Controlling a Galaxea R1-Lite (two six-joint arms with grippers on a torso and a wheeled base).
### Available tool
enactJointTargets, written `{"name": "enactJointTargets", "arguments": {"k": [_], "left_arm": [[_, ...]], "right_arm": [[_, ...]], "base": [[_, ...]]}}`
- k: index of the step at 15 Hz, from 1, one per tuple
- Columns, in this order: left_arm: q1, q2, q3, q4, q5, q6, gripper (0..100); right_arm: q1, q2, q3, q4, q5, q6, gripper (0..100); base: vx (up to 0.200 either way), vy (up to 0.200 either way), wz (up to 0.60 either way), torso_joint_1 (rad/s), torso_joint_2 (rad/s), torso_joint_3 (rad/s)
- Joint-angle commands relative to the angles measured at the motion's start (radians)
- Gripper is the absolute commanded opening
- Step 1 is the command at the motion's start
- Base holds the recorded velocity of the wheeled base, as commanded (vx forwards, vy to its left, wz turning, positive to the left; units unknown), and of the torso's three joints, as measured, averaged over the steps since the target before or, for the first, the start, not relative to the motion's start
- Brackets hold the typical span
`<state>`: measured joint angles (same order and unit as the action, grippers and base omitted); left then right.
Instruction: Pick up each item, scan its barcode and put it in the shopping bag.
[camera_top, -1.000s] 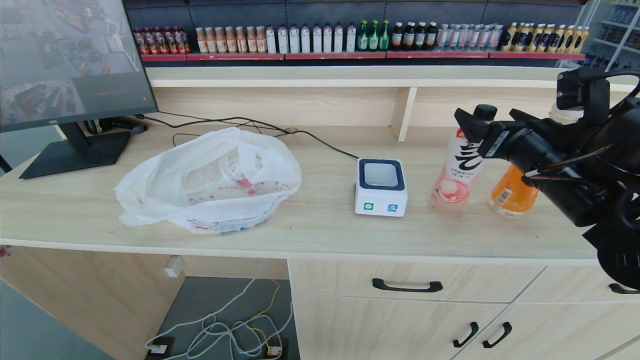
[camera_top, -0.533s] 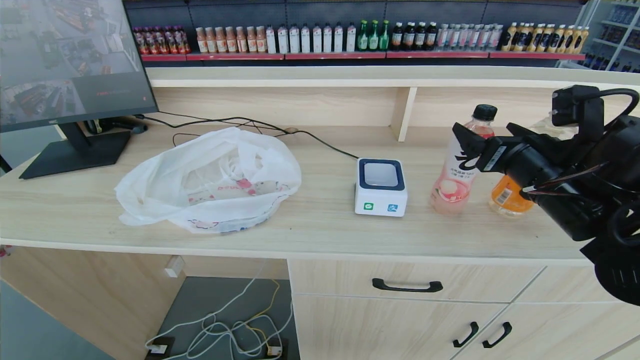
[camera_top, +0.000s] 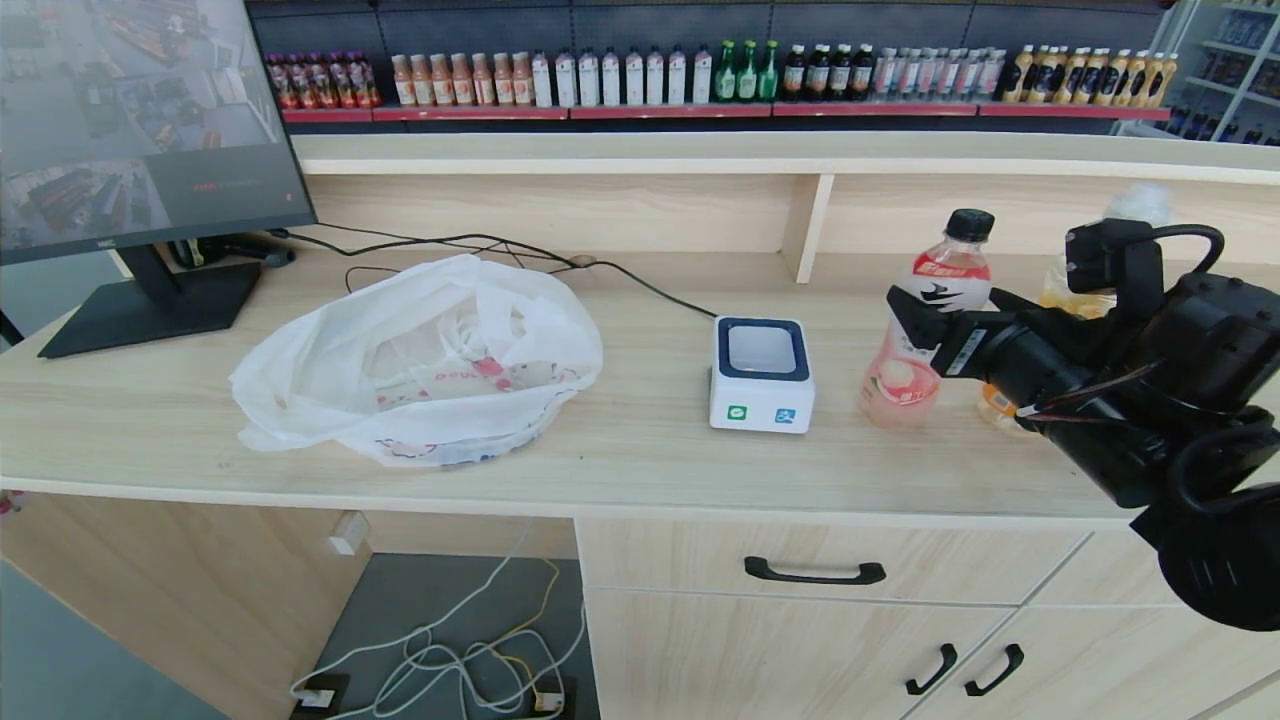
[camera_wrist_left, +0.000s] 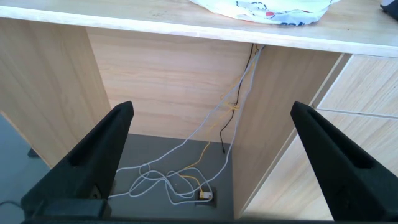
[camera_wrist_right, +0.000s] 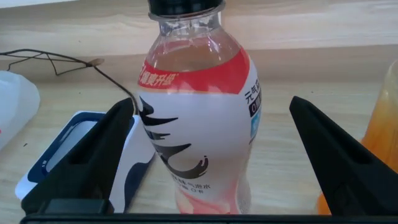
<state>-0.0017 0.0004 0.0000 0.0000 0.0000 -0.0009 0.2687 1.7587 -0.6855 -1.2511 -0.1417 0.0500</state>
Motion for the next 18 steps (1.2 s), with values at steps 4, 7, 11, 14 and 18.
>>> {"name": "enactJointTargets", "arguments": {"k": [4,7,11,14,18], "left_arm": [[0.0,0.0,0.0,0.0,0.0,-0.001,100],[0.0,0.0,0.0,0.0,0.0,-0.001,100],[0.0,0.0,0.0,0.0,0.0,-0.001,100],[0.0,0.0,0.0,0.0,0.0,-0.001,100],[0.0,0.0,0.0,0.0,0.0,-0.001,100]], "right_arm": [[-0.005,0.021,0.034,-0.011,0.001,0.002,100],[-0.003,0.036,0.06,-0.039,0.001,0.005,100],[-0.003,0.047,0.08,-0.056,0.005,0.01,100],[-0.003,0.067,0.07,-0.06,0.005,0.008,100],[-0.003,0.107,0.034,-0.062,0.005,0.007,100]], "base": [[0.0,0.0,0.0,0.0,0.0,0.0],[0.0,0.0,0.0,0.0,0.0,0.0],[0.0,0.0,0.0,0.0,0.0,0.0],[0.0,0.0,0.0,0.0,0.0,0.0],[0.0,0.0,0.0,0.0,0.0,0.0]]}}
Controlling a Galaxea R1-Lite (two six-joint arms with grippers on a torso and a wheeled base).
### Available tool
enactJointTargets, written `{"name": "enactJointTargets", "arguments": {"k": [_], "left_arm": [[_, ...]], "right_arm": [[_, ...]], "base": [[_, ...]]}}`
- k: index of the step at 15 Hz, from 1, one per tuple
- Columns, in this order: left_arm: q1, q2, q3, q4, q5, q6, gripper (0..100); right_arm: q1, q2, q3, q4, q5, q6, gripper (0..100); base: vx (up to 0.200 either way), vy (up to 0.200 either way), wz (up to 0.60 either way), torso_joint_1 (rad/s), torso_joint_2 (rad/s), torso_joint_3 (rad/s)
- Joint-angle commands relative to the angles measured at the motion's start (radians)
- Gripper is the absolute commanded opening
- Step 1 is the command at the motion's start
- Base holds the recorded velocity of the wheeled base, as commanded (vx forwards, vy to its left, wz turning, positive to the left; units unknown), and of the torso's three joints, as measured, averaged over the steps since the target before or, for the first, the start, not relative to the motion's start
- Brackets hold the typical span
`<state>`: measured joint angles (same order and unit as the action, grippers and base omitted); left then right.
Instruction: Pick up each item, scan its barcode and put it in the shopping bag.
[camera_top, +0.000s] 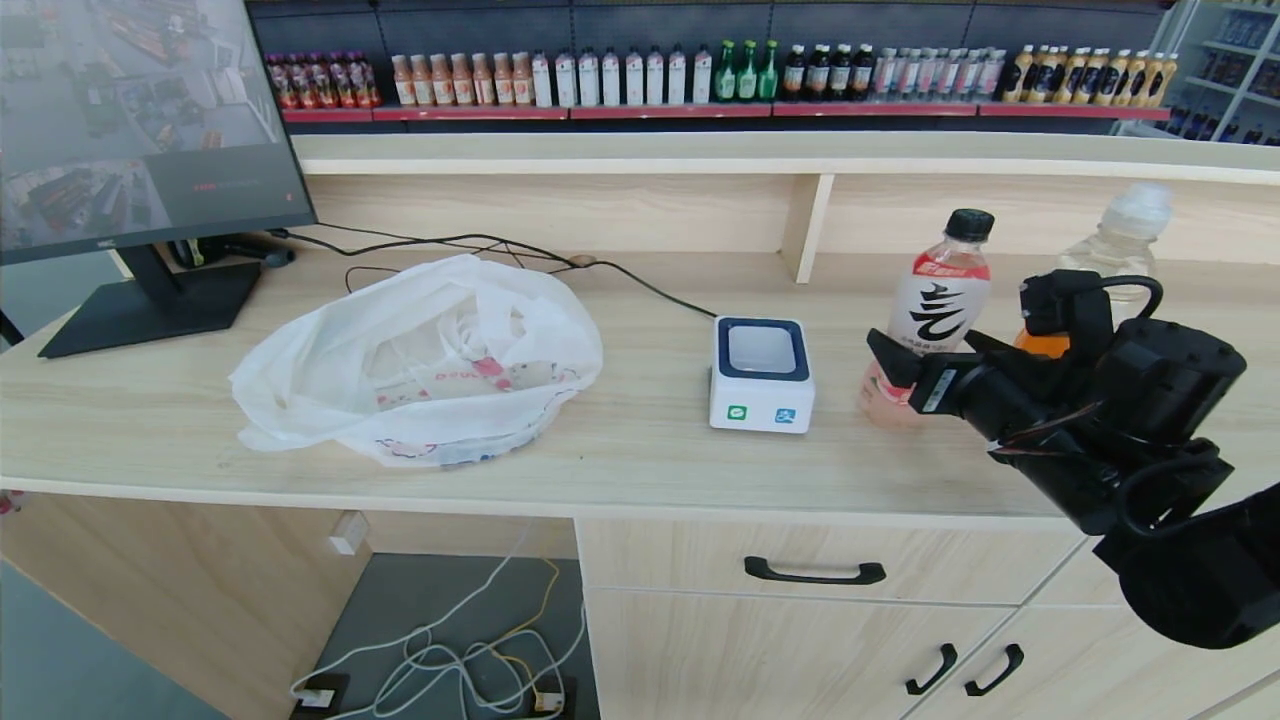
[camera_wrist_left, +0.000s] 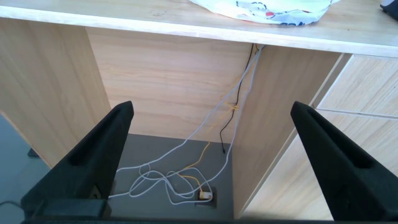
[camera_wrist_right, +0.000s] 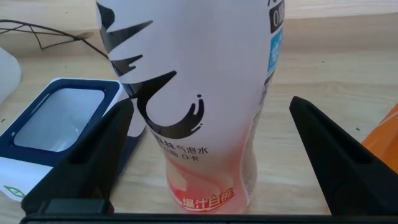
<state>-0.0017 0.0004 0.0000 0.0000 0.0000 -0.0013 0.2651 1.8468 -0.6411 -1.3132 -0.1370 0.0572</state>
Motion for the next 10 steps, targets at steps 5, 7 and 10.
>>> {"name": "enactJointTargets", "arguments": {"k": [5,7,10], "left_arm": [[0.0,0.0,0.0,0.0,0.0,0.0,100],[0.0,0.0,0.0,0.0,0.0,0.0,100],[0.0,0.0,0.0,0.0,0.0,0.0,100]], "right_arm": [[-0.001,0.074,-0.068,-0.001,-0.003,-0.007,100],[-0.001,0.086,-0.103,-0.006,-0.003,-0.008,100],[-0.001,0.084,-0.098,-0.012,-0.004,-0.01,100]], "base": [[0.0,0.0,0.0,0.0,0.0,0.0],[0.0,0.0,0.0,0.0,0.0,0.0],[0.0,0.0,0.0,0.0,0.0,0.0]]}}
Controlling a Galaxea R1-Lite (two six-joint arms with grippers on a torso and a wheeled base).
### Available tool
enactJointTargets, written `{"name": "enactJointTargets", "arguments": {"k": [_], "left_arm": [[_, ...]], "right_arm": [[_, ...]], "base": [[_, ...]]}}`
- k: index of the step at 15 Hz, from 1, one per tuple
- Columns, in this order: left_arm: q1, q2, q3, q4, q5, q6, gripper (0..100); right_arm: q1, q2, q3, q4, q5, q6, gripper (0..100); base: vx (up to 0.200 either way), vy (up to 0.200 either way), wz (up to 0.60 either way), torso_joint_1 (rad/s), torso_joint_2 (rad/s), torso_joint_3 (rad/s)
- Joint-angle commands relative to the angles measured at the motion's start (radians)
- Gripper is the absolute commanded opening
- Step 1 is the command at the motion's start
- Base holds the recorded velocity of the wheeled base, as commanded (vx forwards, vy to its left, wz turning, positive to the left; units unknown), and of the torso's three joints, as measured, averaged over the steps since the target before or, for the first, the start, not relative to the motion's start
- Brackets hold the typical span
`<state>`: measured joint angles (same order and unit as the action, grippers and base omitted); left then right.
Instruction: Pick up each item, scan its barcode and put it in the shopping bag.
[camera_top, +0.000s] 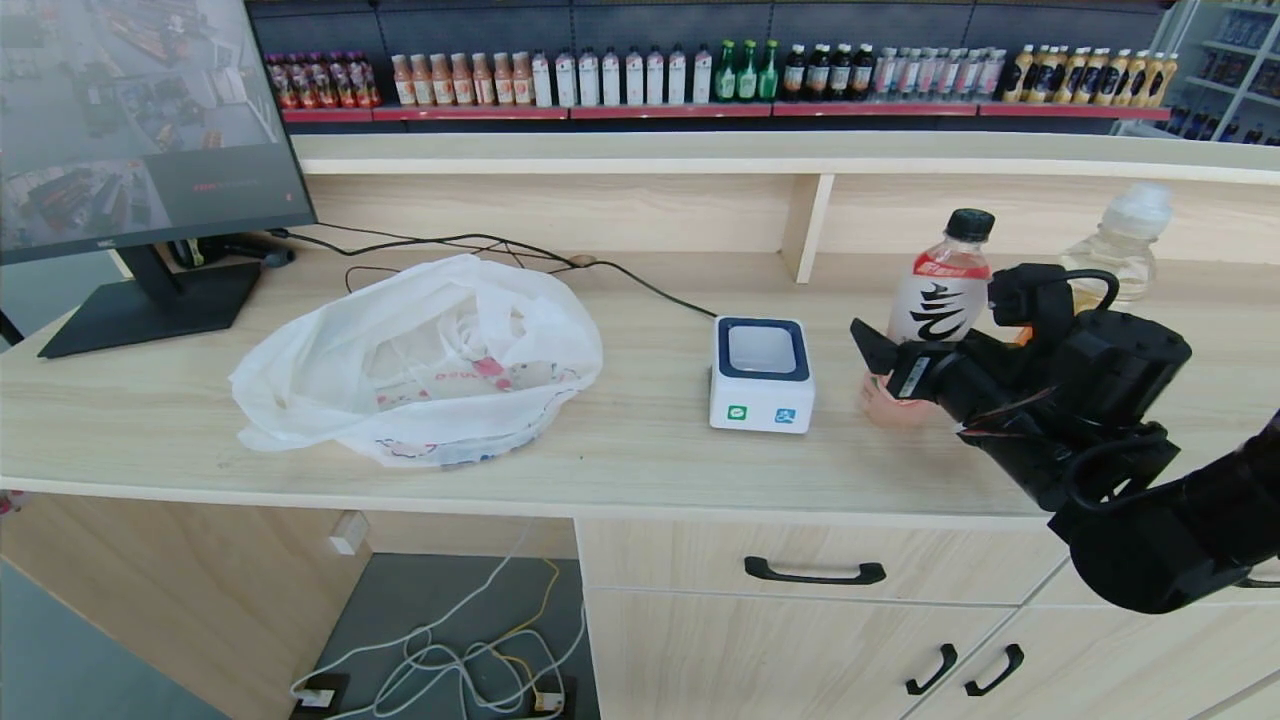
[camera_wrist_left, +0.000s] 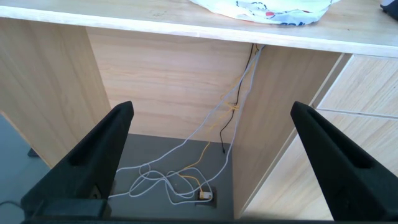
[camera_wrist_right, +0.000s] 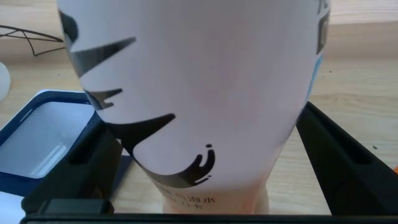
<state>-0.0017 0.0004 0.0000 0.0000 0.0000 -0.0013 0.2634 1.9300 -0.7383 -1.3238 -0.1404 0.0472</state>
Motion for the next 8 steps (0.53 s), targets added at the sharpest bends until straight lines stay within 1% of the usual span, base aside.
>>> {"name": "enactJointTargets", "arguments": {"k": [1,4,6,8], "left_arm": [[0.0,0.0,0.0,0.0,0.0,0.0,100],[0.0,0.0,0.0,0.0,0.002,0.0,100],[0.0,0.0,0.0,0.0,0.002,0.0,100],[0.0,0.0,0.0,0.0,0.0,0.0,100]], "right_arm": [[-0.001,0.001,0.0,-0.002,-0.001,-0.004,100],[-0.003,0.001,-0.004,-0.002,-0.001,-0.012,100],[-0.015,0.003,-0.012,-0.005,-0.001,-0.058,100],[-0.015,0.003,-0.016,-0.006,-0.001,-0.056,100]], "base": [[0.0,0.0,0.0,0.0,0.0,0.0],[0.0,0.0,0.0,0.0,0.0,0.0],[0.0,0.0,0.0,0.0,0.0,0.0],[0.0,0.0,0.0,0.0,0.0,0.0]]}}
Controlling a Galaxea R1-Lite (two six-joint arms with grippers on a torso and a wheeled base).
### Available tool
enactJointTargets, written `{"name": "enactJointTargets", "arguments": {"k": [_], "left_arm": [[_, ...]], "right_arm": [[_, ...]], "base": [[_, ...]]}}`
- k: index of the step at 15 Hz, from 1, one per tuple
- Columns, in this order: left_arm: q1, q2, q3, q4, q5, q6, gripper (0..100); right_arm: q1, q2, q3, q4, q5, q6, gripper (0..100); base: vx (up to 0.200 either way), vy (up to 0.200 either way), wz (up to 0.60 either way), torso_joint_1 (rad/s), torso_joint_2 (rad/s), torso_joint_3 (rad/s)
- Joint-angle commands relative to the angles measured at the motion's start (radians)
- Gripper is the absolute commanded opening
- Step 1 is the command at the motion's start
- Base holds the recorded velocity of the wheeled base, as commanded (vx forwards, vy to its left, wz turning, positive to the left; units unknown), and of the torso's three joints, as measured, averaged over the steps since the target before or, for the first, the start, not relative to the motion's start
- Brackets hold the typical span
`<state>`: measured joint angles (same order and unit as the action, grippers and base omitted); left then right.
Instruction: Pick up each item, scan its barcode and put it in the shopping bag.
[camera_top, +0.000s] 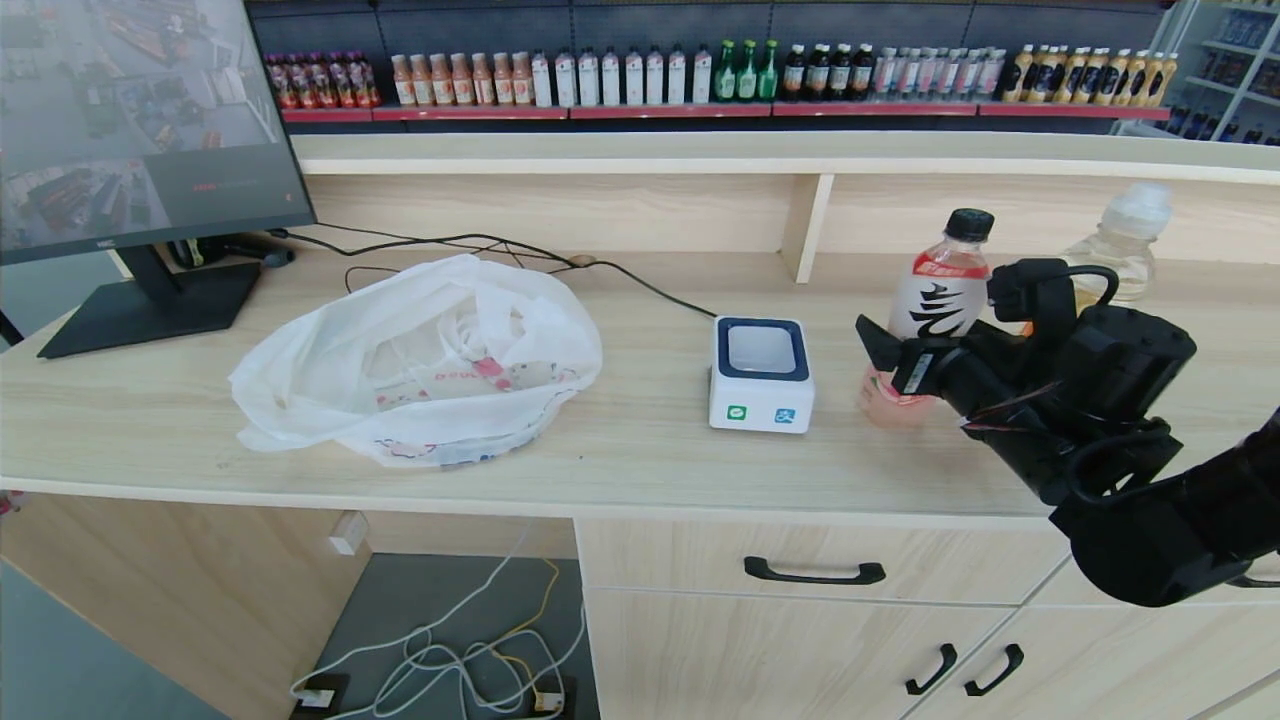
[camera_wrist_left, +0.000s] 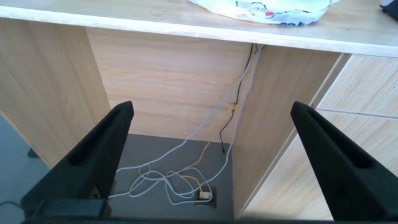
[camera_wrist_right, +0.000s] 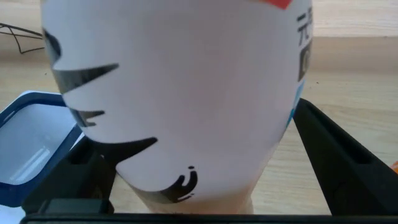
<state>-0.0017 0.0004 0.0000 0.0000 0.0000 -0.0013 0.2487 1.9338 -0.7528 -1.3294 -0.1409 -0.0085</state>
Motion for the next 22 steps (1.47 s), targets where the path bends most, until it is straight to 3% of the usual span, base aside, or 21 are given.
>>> {"name": "enactJointTargets", "arguments": {"k": [1,6,7,22], "left_arm": [[0.0,0.0,0.0,0.0,0.0,0.0,100],[0.0,0.0,0.0,0.0,0.0,0.0,100],[0.0,0.0,0.0,0.0,0.0,0.0,100],[0.0,0.0,0.0,0.0,0.0,0.0,100]], "right_arm": [[-0.003,-0.001,-0.003,-0.001,0.001,-0.001,100],[-0.003,0.007,-0.008,-0.001,0.003,-0.002,100],[-0.003,0.007,-0.005,-0.002,0.003,-0.001,0],[0.003,-0.032,-0.003,-0.01,0.004,0.005,0]], "base": [[0.0,0.0,0.0,0.0,0.0,0.0],[0.0,0.0,0.0,0.0,0.0,0.0],[0.0,0.0,0.0,0.0,0.0,0.0],[0.0,0.0,0.0,0.0,0.0,0.0]]}}
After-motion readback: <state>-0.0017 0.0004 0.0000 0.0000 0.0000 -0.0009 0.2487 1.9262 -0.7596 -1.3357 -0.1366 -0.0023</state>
